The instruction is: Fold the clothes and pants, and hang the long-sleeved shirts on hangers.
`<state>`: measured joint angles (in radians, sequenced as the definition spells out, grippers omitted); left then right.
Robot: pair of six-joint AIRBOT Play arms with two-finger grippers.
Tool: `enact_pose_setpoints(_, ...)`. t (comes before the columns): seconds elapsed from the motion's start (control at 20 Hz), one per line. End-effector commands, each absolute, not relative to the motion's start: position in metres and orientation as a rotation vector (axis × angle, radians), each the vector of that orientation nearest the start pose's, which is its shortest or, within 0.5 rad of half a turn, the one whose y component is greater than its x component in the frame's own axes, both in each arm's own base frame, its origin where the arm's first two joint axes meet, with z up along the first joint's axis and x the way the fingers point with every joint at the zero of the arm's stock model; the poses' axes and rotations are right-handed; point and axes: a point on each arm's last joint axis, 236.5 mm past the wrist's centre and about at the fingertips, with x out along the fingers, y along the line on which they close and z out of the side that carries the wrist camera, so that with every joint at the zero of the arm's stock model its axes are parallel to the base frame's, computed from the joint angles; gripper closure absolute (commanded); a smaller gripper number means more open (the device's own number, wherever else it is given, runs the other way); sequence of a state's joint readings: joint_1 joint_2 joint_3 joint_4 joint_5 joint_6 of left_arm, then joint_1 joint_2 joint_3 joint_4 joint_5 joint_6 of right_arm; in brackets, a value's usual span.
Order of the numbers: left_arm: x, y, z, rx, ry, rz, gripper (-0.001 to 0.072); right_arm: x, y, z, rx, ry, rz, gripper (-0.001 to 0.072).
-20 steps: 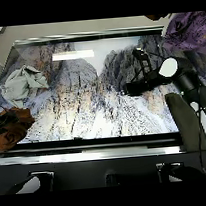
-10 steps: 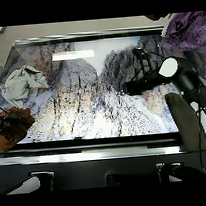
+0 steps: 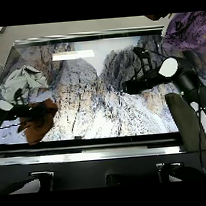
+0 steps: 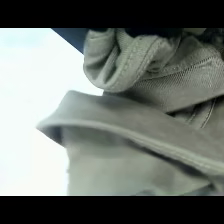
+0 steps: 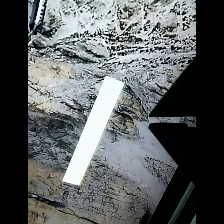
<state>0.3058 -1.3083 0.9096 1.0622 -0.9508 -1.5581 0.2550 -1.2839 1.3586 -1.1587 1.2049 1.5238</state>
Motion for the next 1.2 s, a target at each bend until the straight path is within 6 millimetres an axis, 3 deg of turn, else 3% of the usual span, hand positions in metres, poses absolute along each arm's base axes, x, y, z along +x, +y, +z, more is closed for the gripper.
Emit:
enact_pose_setpoints(0.0,0.403,-0.112,-0.018,-0.768,1.154,-0.189,0.0696,0.377,0.190,0.094,0.179,1.166,0.501,0.0619)
enact_pose_setpoints(0.15,0.422,-0.201,-0.012,-0.731,1.074,-0.273,0.0697,0.367,0.188,0.089,0.165,1.209,0.506,0.0618)
enact_pose_setpoints(0.3,0.428,-0.261,-0.038,-0.678,1.063,-0.318,0.0690,0.365,0.187,0.088,0.164,1.222,0.500,0.0505)
enact_pose_setpoints(0.35,0.427,-0.268,-0.046,-0.672,1.083,-0.323,0.0628,0.366,0.186,0.088,0.165,1.218,0.495,0.0505)
enact_pose_setpoints(0.4,0.428,-0.267,-0.047,-0.693,1.098,-0.310,0.0433,0.368,0.186,0.088,0.164,1.212,0.491,0.0505)
enact_pose_setpoints(0.45,0.429,-0.259,-0.042,-0.707,1.106,-0.305,0.0256,0.370,0.185,0.089,0.162,1.203,0.486,0.0504)
enact_pose_setpoints(0.5,0.431,-0.245,-0.031,-0.697,1.101,-0.315,0.0165,0.373,0.184,0.089,0.161,1.193,0.482,0.0504)
enact_pose_setpoints(0.6,0.435,-0.195,0.007,-0.635,1.048,-0.358,0.0155,0.378,0.184,0.091,0.161,1.170,0.476,0.0485)
enact_pose_setpoints(0.65,0.439,-0.164,0.030,-0.619,0.996,-0.352,0.0155,0.379,0.184,0.091,0.163,1.163,0.475,0.0415)
enact_pose_setpoints(0.75,0.448,-0.085,0.068,-0.641,0.877,-0.258,0.0155,0.379,0.184,0.091,0.162,1.166,0.476,0.0367)
enact_pose_setpoints(0.8,0.449,-0.045,0.075,-0.678,0.847,-0.187,0.0155,0.378,0.184,0.091,0.162,1.168,0.476,0.0367)
enact_pose_setpoints(0.85,0.445,-0.013,0.069,-0.719,0.853,-0.127,0.0155,0.378,0.184,0.091,0.162,1.168,0.476,0.0367)
enact_pose_setpoints(0.95,0.429,0.024,0.036,-0.797,0.923,-0.045,0.0155,0.379,0.184,0.091,0.165,1.165,0.475,0.0360)
enact_pose_setpoints(1.05,0.409,0.034,-0.009,-0.876,1.023,0.007,0.0155,0.379,0.185,0.092,0.169,1.166,0.475,0.0354)
enact_pose_setpoints(1.15,0.397,0.021,-0.042,-0.943,1.098,-0.007,0.0155,0.377,0.187,0.092,0.178,1.172,0.483,0.0354)
